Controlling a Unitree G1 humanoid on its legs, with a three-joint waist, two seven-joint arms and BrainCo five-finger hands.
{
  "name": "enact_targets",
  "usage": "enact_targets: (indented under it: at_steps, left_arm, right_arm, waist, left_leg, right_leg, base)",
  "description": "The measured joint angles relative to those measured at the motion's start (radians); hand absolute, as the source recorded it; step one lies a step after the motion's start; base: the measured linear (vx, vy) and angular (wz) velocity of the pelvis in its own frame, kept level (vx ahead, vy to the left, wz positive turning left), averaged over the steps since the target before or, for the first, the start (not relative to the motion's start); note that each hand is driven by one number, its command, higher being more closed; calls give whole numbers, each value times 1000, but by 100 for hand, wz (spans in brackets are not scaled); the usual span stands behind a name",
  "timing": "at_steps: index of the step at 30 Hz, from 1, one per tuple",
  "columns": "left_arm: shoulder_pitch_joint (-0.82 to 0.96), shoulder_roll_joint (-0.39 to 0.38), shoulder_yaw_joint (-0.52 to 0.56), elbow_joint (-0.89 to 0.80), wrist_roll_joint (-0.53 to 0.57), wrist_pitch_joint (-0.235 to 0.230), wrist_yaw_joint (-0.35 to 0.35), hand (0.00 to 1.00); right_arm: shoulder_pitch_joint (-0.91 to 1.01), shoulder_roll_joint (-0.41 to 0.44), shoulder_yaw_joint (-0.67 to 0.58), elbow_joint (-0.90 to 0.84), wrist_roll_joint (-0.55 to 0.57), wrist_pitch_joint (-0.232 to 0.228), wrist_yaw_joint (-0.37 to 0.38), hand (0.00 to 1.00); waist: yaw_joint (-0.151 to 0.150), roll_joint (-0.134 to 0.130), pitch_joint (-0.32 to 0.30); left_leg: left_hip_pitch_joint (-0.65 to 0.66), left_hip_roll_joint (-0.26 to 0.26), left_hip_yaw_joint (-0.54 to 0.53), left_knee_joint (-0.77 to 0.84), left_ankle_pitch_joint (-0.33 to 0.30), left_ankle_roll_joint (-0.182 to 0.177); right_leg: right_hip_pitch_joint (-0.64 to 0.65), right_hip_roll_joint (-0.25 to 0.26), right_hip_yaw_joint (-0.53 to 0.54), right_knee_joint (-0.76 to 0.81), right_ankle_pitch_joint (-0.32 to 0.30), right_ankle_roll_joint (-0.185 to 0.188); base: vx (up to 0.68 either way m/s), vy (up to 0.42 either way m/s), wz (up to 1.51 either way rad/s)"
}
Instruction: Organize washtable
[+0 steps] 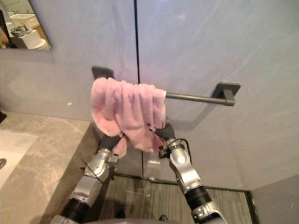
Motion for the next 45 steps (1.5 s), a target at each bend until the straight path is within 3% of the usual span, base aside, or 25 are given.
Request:
enact_targets:
  at_steps: [10, 15, 35, 36, 40, 41, 45]
  left_arm:
    - [23, -15, 32, -31, 1, -1, -26, 100]
    - [26, -38, 33, -37, 1, -2, -43, 100]
    - [61, -81, -4, -69, 0, -2, -69, 100]
    - [66, -85, -6, -66, 0, -2, -69, 100]
    - [81, -101, -5, -50, 0, -1, -68, 100]
    - [83, -103, -5, -40, 0, -1, -68, 0]
    - [103, -104, 2, -13, 0, 0, -59, 0]
  right_arm:
    - [89, -1, -180, -87, -39, -3, -6, 100]
    - [116, 3, -203, -128, -40, -3, -7, 100]
    - [161, 42, -284, -128, -51, -4, -31, 100]
    - [163, 42, -284, -127, -51, -4, -32, 0]
    - [175, 43, -301, -123, -62, -5, -44, 0]
    - [181, 43, -303, -122, -68, -5, -44, 0]
    - [182, 44, -310, -86, -81, -21, -51, 0]
  waist:
    - [-8, 0, 0]
    - [-27, 1, 1]
    - [-53, 24, 9]
    - [-53, 25, 9]
    - [-51, 33, 7]
    - [-49, 35, 5]
    - [-51, 42, 1]
  left_leg:
    - [26, 1, 19, -28, 5, 0]
    - [28, 0, 22, -29, 5, 0]
    - [45, 0, 45, -36, 4, 0]
    - [45, 0, 45, -37, 4, 0]
    - [48, 0, 45, -41, 4, 0]
    - [49, 0, 45, -43, 4, 0]
    - [56, 0, 46, -46, 4, 0]
  right_leg:
    - [6, 1, 17, -9, 0, 1]
    - [7, 2, 21, -10, 0, 1]
    - [4, 2, 44, -1, -2, 4]
    - [4, 2, 44, -1, -2, 4]
    - [5, 1, 44, 0, -3, 7]
    - [5, 1, 43, 0, -4, 7]
    - [7, 1, 44, 0, -4, 8]
  base:
    - [0, -1, -5]
    - [4, -2, -2]
    - [-15, -1, -3]
    - [0, 0, 0]
    - [0, 0, 0]
    - [0, 0, 0]
    - [0, 0, 0]
